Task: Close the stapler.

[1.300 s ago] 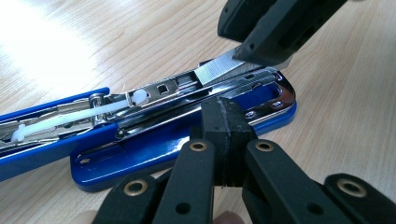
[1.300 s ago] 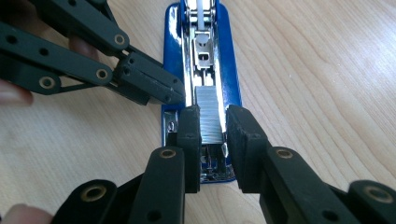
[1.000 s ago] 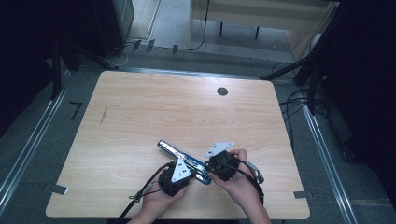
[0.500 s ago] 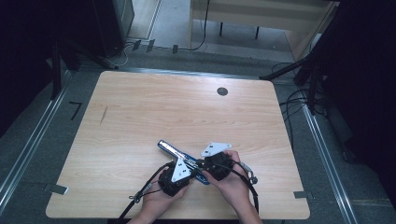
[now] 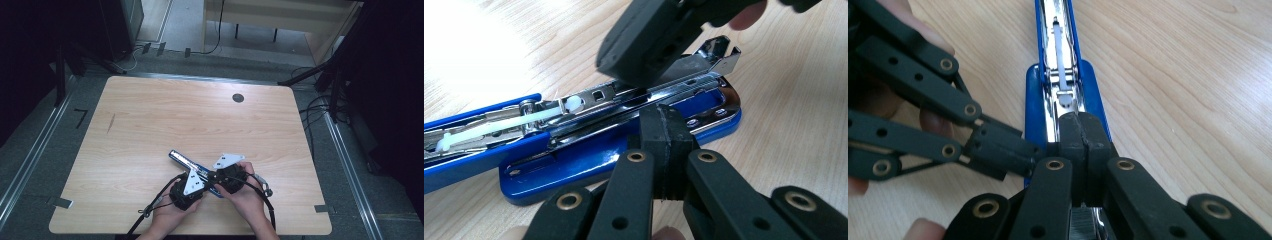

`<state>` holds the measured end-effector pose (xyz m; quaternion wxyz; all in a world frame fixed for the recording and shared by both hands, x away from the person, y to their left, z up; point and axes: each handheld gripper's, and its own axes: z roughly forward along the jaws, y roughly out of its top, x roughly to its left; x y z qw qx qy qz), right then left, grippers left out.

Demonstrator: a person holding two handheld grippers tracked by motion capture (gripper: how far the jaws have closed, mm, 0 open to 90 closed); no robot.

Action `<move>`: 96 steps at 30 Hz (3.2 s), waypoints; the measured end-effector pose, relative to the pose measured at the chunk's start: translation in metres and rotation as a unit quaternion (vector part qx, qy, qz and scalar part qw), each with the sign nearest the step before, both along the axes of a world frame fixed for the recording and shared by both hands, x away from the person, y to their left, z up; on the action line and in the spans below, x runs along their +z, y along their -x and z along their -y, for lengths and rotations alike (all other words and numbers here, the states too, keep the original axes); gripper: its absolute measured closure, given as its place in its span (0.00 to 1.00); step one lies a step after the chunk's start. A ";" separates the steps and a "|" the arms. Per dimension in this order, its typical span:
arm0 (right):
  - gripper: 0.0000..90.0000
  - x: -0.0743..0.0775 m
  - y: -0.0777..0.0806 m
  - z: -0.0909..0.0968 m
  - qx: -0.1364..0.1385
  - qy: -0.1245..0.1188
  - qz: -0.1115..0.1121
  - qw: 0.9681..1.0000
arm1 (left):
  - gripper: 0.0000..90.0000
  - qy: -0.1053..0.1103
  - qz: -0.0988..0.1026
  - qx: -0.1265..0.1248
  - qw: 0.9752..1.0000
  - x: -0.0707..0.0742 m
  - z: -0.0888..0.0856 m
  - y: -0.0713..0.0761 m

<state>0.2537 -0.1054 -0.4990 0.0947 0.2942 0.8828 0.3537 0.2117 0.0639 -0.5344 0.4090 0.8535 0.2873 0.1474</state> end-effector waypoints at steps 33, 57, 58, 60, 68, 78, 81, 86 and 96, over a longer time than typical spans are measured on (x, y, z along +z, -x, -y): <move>1.00 0.008 -0.007 -0.018 0.006 -0.038 0.019 0.999 | 1.00 0.044 -0.069 0.089 0.993 0.007 -0.060 -0.027; 1.00 0.006 -0.032 -0.062 0.017 -0.027 0.023 0.999 | 1.00 0.060 -0.102 0.167 0.979 0.002 -0.078 -0.045; 1.00 0.006 -0.033 -0.064 0.017 -0.027 0.024 0.999 | 1.00 0.060 -0.101 0.169 0.979 0.001 -0.078 -0.045; 1.00 0.004 -0.036 -0.068 0.018 -0.024 0.024 0.999 | 1.00 0.058 -0.098 0.172 0.979 0.001 -0.077 -0.045; 1.00 0.002 -0.044 -0.073 0.007 -0.023 0.028 0.999 | 1.00 0.060 -0.096 0.174 0.978 0.001 -0.076 -0.046; 1.00 0.002 -0.046 -0.076 0.013 -0.020 0.031 0.999 | 1.00 0.069 -0.094 0.179 0.977 0.000 -0.076 -0.048; 1.00 0.004 -0.045 -0.075 0.009 -0.023 0.032 0.999 | 1.00 0.072 -0.091 0.177 0.977 0.000 -0.076 -0.047; 1.00 0.005 -0.044 -0.074 0.010 -0.024 0.035 0.999 | 1.00 0.076 -0.085 0.174 0.978 0.001 -0.076 -0.046; 1.00 0.009 -0.041 -0.069 0.009 -0.031 0.042 0.999 | 1.00 0.074 -0.063 0.167 0.981 0.004 -0.073 -0.041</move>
